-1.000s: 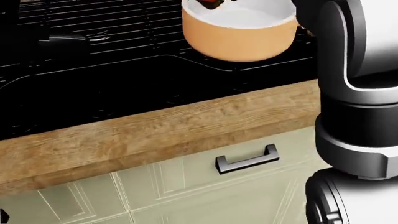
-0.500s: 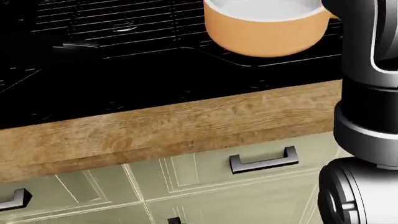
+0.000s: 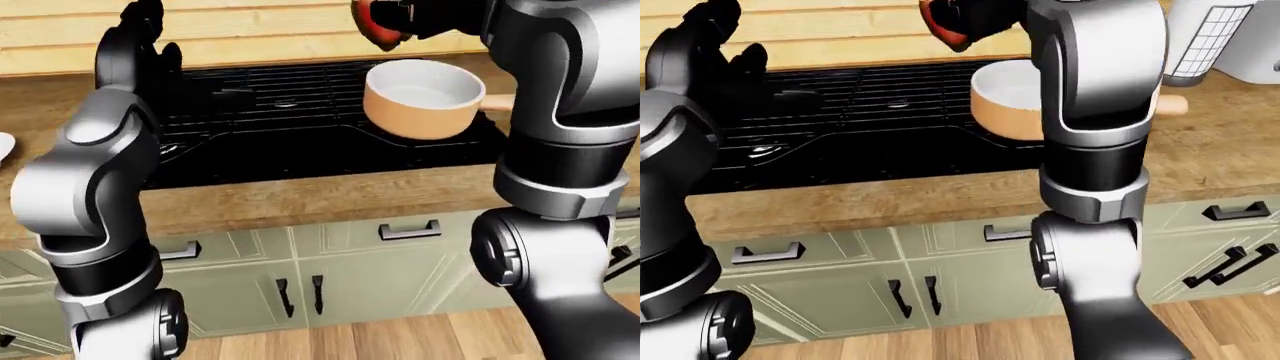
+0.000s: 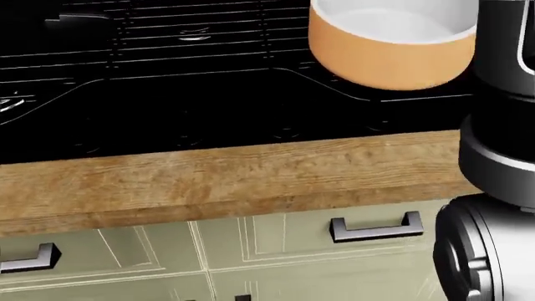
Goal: Pick the bell pepper from the plate and place it in the pan.
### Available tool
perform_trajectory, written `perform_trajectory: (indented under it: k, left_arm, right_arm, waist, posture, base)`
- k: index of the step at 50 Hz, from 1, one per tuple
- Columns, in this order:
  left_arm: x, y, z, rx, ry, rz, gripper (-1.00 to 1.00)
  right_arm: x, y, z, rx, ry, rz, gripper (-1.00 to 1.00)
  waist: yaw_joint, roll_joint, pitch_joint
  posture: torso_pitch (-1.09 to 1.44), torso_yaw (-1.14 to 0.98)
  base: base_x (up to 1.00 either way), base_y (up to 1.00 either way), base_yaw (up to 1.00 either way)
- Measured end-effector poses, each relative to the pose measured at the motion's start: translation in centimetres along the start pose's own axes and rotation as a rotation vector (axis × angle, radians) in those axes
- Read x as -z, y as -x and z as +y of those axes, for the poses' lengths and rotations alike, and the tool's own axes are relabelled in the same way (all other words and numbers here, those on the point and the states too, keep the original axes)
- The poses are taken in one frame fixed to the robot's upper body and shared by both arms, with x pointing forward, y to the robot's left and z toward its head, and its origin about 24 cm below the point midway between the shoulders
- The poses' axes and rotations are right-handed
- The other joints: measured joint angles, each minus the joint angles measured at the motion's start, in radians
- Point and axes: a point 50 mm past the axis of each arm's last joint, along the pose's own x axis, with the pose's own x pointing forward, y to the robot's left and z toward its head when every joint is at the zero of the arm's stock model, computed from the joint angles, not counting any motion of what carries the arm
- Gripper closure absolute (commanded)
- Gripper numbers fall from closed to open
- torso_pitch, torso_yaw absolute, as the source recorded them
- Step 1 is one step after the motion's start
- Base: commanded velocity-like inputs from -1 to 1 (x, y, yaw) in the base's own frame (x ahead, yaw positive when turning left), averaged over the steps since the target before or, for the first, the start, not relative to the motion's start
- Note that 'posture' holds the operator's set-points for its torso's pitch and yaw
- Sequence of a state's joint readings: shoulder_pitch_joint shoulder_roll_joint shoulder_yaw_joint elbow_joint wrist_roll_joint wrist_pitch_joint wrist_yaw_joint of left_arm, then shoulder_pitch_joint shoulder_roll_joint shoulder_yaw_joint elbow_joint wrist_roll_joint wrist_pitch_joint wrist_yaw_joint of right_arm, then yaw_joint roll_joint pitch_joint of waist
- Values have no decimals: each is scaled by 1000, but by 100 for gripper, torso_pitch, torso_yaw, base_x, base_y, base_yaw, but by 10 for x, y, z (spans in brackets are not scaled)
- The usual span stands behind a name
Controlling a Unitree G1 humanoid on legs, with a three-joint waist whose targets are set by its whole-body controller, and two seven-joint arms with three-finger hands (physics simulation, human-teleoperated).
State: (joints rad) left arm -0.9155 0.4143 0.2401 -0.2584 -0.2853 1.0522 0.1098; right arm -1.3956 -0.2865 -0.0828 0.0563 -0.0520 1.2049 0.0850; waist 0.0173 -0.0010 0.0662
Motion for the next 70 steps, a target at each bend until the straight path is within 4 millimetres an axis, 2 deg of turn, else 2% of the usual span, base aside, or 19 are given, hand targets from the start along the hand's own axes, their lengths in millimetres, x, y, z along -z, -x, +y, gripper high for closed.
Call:
perform_trajectory:
  k: [1,6,9,11,15,19,21,24,29,33,40,44,48,51,54,59,62,64,70]
  left_arm:
    - [0,0,-1,2,0,2,-100]
    - [20,-2,-9,46,-3,102,-100]
    - [14,-1,-4,30,-1,76,-100]
    - [12,1,2,2,3,56,-100]
    - [13,1,6,-25,2,61,-100]
    - [10,3,4,-12,1,42,-100]
    - [10,2,4,-10,1,41,-100]
    - [17,2,-4,23,3,66,-100]
    - [18,2,-3,27,6,76,-100]
    - [20,0,-4,26,7,82,-100]
    - [12,1,-3,20,10,35,-100]
    - [16,1,3,-11,13,53,-100]
    - [21,0,3,-9,12,73,-100]
    - [28,-1,3,-9,12,108,-100]
    - [26,-1,-2,11,10,99,-100]
    - [15,2,-6,38,13,46,-100]
    - [11,2,-2,19,16,20,-100]
    - [14,1,-1,15,16,29,-100]
    - [37,0,5,-12,16,142,-100]
  right_arm:
    - [-1,1,-1,5,0,-7,100]
    - [28,-8,-5,27,-4,124,100]
    - [25,-7,-1,18,-1,118,100]
    - [24,-6,5,-7,4,102,100]
    - [21,-6,11,-44,10,87,100]
    - [16,-4,6,-24,6,59,100]
    - [15,-4,4,-13,7,57,100]
    - [25,-6,-3,17,0,91,100]
    - [25,-6,-1,23,1,92,100]
    - [32,-9,0,18,6,139,100]
    - [12,-4,2,8,13,51,100]
    - [15,-5,10,-30,19,57,100]
    - [27,-8,12,-31,19,102,100]
    - [34,-10,14,-38,21,142,100]
    - [33,-9,8,-16,14,134,100]
    - [25,-6,-1,35,8,99,100]
    - [15,-4,2,24,10,46,100]
    - [16,-5,5,11,10,45,100]
    - [43,-14,19,-45,21,174,100]
  waist:
    - [3,-23,-1]
    - [-20,35,-12]
    - [-16,79,-14]
    - [-8,62,-15]
    - [-13,54,-38]
    - [-10,6,-32]
    - [-10,-37,-37]
    - [-29,-27,-25]
    - [-20,-4,22]
    - [-18,23,-2]
    - [-29,98,-23]
    - [-33,73,-6]
    - [-18,8,8]
    - [-7,-22,1]
    - [-19,2,-4]
    - [-26,-4,-25]
    - [-29,11,1]
    - [-33,45,3]
    - [-10,21,13]
  posture:
    - [0,0]
    - [0,0]
    - [0,0]
    - [0,0]
    - [0,0]
    - [0,0]
    - [0,0]
    - [0,0]
    - [0,0]
    - [0,0]
    - [0,0]
    - [0,0]
    - [0,0]
    - [0,0]
    - [0,0]
    - [0,0]
    - [0,0]
    - [0,0]
    - [0,0]
  base:
    - [0,-18,0]
    - [0,-22,0]
    - [0,-22,0]
    - [0,-22,0]
    - [0,-22,0]
    - [0,-22,0]
    - [0,-21,0]
    - [0,-14,0]
    - [1,0,0]
    - [16,0,0]
    - [22,0,0]
    - [6,0,0]
    - [12,0,0]
    - [20,0,0]
    - [20,0,0]
    - [14,0,0]
    - [0,0,0]
    - [0,0,0]
    - [13,0,0]
